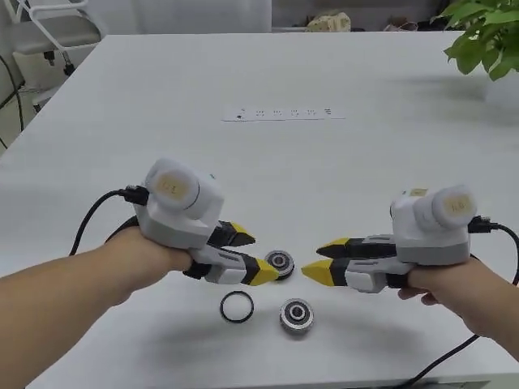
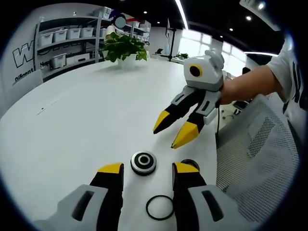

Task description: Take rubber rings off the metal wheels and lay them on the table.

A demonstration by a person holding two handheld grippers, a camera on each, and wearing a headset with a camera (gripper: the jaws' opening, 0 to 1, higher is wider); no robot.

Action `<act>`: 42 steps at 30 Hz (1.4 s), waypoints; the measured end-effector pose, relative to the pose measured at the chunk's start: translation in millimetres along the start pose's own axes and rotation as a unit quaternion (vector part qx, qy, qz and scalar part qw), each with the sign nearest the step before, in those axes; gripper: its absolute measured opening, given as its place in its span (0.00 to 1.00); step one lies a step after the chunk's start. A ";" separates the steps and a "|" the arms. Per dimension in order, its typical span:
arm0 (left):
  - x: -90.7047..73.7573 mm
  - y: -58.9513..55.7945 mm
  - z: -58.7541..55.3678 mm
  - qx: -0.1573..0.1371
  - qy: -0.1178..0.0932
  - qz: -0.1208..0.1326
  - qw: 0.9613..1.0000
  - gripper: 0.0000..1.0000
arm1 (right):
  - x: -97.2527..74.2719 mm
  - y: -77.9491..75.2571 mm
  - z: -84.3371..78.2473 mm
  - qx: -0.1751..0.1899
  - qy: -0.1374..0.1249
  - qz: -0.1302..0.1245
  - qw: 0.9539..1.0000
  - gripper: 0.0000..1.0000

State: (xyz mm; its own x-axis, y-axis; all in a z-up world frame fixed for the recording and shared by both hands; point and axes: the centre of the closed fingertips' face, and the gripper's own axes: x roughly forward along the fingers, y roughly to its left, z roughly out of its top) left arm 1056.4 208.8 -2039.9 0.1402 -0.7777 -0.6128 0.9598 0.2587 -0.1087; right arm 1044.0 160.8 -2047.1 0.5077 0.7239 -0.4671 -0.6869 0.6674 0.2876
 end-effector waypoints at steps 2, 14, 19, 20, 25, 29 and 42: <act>3.4 -0.5 -1.1 0.003 0.004 -0.002 1.000 0.33 | 0.2 -0.1 -0.4 0.001 0.001 0.000 1.000 0.28; 20.8 -0.6 -2.1 0.005 0.015 -0.013 1.000 0.25 | -2.1 -2.8 -4.0 0.007 0.002 -0.002 1.000 0.28; 24.7 1.1 -2.1 0.008 0.018 -0.012 1.000 0.20 | -2.0 -3.8 -5.8 0.007 0.004 -0.003 1.000 0.28; 25.8 1.4 -2.1 0.010 0.018 -0.012 1.000 0.20 | -2.1 -3.9 -5.8 0.007 0.003 -0.003 1.000 0.28; 29.3 1.8 -3.4 0.022 0.022 -0.010 0.999 0.15 | -1.6 -4.8 -6.6 0.009 0.004 -0.004 1.000 0.28; 31.6 1.4 -3.4 0.032 0.024 -0.006 0.999 0.13 | -0.7 -4.9 -7.1 0.009 0.004 -0.004 1.000 0.28; 31.9 4.9 -3.4 0.070 0.020 0.014 0.997 0.08 | 10.3 -2.7 -5.7 0.000 0.010 0.004 1.000 0.28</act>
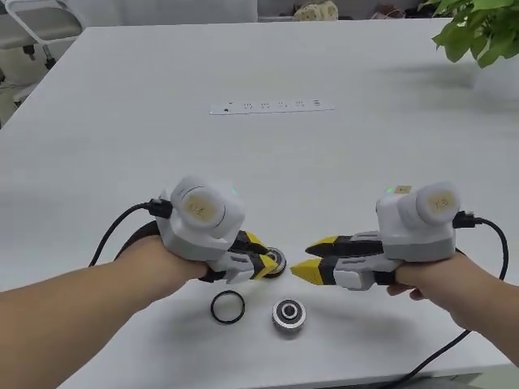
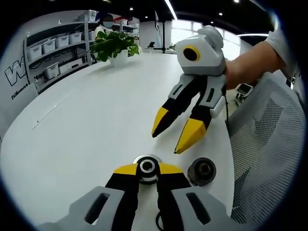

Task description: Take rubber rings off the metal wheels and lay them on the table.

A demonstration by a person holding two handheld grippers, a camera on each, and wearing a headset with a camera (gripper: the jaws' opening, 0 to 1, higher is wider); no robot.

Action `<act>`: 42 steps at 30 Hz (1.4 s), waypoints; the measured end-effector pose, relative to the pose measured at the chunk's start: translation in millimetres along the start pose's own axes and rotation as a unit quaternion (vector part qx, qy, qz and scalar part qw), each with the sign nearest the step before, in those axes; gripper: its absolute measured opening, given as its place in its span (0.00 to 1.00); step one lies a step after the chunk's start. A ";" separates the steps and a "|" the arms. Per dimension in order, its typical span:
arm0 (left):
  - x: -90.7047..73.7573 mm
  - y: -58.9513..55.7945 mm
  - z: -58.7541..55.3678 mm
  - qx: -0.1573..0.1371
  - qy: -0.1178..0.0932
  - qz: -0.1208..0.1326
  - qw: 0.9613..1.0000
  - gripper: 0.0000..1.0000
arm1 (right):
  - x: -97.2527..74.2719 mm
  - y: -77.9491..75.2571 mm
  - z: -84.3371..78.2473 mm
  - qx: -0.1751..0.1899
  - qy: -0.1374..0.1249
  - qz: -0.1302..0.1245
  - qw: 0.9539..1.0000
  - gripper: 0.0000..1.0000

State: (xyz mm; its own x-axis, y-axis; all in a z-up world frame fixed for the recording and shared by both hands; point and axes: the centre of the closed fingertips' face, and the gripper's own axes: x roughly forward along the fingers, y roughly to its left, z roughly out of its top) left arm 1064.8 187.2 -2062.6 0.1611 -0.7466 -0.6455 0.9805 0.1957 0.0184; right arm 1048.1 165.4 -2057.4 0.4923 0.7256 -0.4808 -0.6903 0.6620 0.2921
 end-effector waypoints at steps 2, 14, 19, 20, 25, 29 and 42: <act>-0.2 0.3 -0.3 -0.003 -0.003 0.002 1.000 0.08 | 3.3 0.5 -0.4 -0.008 0.005 0.002 1.000 0.28; -1.0 1.9 -0.1 -0.001 0.000 0.014 1.000 0.07 | 23.5 8.0 -3.7 -0.053 0.035 0.015 0.998 0.27; -1.2 1.1 -0.6 -0.004 -0.002 0.017 1.000 0.07 | 27.4 6.7 -6.3 -0.057 0.043 0.015 0.997 0.26; -1.3 1.2 -0.5 -0.005 -0.002 0.018 1.000 0.07 | 28.6 6.4 -7.1 -0.059 0.044 0.016 0.997 0.27; -1.5 0.8 -0.8 -0.007 -0.004 0.022 1.000 0.07 | 32.3 8.5 -8.8 -0.068 0.049 0.015 0.996 0.26; -1.5 0.9 -1.4 -0.009 -0.005 0.023 1.000 0.07 | 34.1 8.5 -9.1 -0.073 0.048 0.012 0.996 0.25; -2.1 -0.5 -2.0 -0.013 -0.006 0.027 1.000 0.07 | 29.1 8.0 -10.5 -0.098 0.050 0.001 0.994 0.16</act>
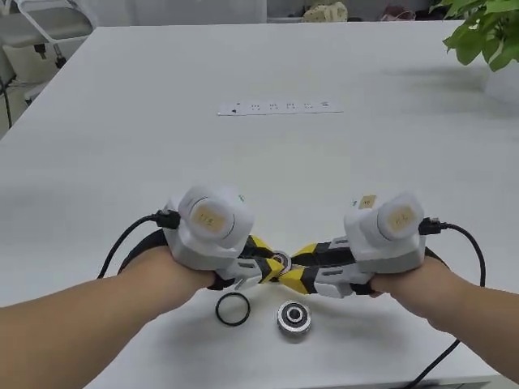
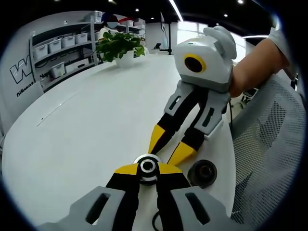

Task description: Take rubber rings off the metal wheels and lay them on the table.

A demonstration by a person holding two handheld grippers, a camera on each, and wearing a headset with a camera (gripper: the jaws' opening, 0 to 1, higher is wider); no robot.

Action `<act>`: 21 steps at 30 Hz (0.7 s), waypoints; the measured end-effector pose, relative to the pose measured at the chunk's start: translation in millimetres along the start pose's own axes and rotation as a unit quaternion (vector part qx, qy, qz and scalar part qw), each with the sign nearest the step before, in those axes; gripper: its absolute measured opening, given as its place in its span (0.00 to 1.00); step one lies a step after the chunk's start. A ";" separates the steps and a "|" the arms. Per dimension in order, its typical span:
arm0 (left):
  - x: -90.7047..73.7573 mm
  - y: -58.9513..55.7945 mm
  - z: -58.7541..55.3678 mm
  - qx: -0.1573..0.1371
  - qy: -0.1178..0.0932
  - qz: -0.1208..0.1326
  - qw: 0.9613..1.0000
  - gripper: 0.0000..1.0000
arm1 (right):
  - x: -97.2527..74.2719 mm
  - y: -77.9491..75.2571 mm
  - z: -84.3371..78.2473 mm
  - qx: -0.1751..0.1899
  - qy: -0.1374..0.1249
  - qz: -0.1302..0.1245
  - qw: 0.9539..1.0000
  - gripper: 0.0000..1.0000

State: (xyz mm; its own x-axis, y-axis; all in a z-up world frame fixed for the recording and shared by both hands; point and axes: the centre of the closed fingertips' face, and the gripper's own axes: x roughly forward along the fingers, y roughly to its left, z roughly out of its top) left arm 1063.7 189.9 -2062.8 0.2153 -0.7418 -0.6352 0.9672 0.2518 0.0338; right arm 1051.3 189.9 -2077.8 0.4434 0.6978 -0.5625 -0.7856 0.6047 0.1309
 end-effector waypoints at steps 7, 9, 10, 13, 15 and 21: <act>-0.2 0.8 -0.2 -0.005 -0.001 0.003 1.000 0.07 | -2.6 -1.2 -2.8 -0.004 0.006 -0.005 1.000 0.06; -0.1 1.0 0.0 -0.006 -0.001 0.003 1.000 0.07 | -2.6 -1.6 -2.6 -0.001 0.006 -0.005 1.000 0.06; -0.1 1.1 0.1 -0.006 -0.001 0.003 1.000 0.07 | -2.5 -1.8 -2.4 0.000 0.006 -0.005 1.000 0.06; 0.2 1.6 0.4 -0.006 -0.001 0.004 1.000 0.07 | -2.4 -2.4 -2.0 0.002 0.006 -0.006 1.000 0.06; 0.2 1.7 0.6 -0.006 -0.001 0.004 1.000 0.07 | -2.7 -2.8 -2.1 0.004 0.006 -0.006 1.000 0.04; 0.6 2.9 1.1 -0.005 -0.003 0.007 1.000 0.07 | -4.7 -6.0 -2.7 0.032 0.002 -0.007 0.999 0.00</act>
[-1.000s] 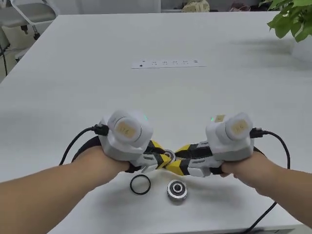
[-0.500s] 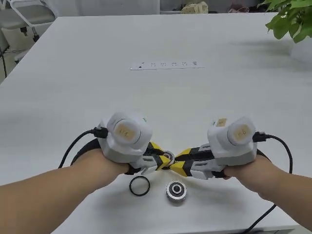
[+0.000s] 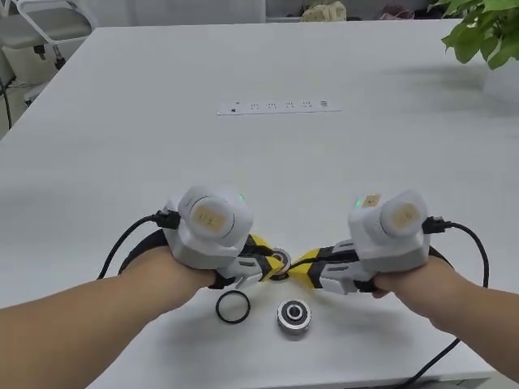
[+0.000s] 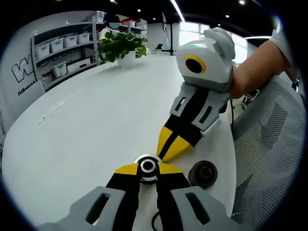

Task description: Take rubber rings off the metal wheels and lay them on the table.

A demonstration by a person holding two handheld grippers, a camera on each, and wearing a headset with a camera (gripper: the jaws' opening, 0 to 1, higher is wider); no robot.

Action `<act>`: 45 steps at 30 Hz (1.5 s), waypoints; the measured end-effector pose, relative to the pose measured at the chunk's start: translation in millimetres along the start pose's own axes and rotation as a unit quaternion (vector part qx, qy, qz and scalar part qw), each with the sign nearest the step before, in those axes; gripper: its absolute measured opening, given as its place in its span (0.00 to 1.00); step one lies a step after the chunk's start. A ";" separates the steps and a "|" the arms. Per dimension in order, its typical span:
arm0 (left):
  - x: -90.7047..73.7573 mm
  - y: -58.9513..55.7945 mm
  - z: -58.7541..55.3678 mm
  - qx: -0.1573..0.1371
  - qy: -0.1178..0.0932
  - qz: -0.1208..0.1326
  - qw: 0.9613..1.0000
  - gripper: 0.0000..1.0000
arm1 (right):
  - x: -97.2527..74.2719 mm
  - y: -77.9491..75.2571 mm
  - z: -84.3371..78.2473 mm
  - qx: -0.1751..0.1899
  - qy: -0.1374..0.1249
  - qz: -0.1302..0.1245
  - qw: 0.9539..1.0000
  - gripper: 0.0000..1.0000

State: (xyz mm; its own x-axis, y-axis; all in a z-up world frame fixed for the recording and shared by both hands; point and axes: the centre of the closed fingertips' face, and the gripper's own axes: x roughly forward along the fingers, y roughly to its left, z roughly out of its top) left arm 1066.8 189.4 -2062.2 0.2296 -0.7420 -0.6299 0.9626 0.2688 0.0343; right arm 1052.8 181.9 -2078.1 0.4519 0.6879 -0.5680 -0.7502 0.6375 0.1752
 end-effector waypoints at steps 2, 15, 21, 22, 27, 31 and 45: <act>0.2 0.2 0.3 0.000 -0.001 0.001 1.000 0.07 | -0.9 -2.1 -0.3 0.011 -0.001 -0.003 1.000 0.00; 1.0 -0.8 0.9 -0.003 -0.001 0.007 1.000 0.07 | -5.7 -12.1 4.8 0.109 -0.032 -0.011 0.993 0.00; 1.1 -2.9 0.7 -0.005 0.000 0.010 1.000 0.07 | -7.1 -12.3 7.9 0.130 -0.044 -0.011 0.991 0.00; 1.0 -2.8 0.6 -0.005 0.000 0.010 1.000 0.07 | -7.7 -12.1 8.7 0.134 -0.047 -0.009 0.990 0.00; 1.1 -3.8 0.5 -0.004 -0.001 0.011 1.000 0.07 | -8.3 -6.6 12.4 0.119 -0.049 -0.009 0.992 0.00; 1.3 -3.4 0.4 -0.004 -0.001 0.011 1.000 0.07 | -8.4 -7.6 11.6 0.124 -0.049 -0.007 0.991 0.00; 1.1 -3.8 -0.2 -0.004 0.000 0.012 1.000 0.07 | -7.8 -3.7 12.8 0.119 -0.048 -0.005 0.992 0.00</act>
State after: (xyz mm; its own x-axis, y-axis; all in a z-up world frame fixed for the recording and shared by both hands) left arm 1063.3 187.7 -2063.3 0.2528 -0.7352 -0.6290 0.9556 0.2916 0.0432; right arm 1058.3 178.6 -2064.0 0.5112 0.7035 -0.4936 -0.6149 0.7007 0.3618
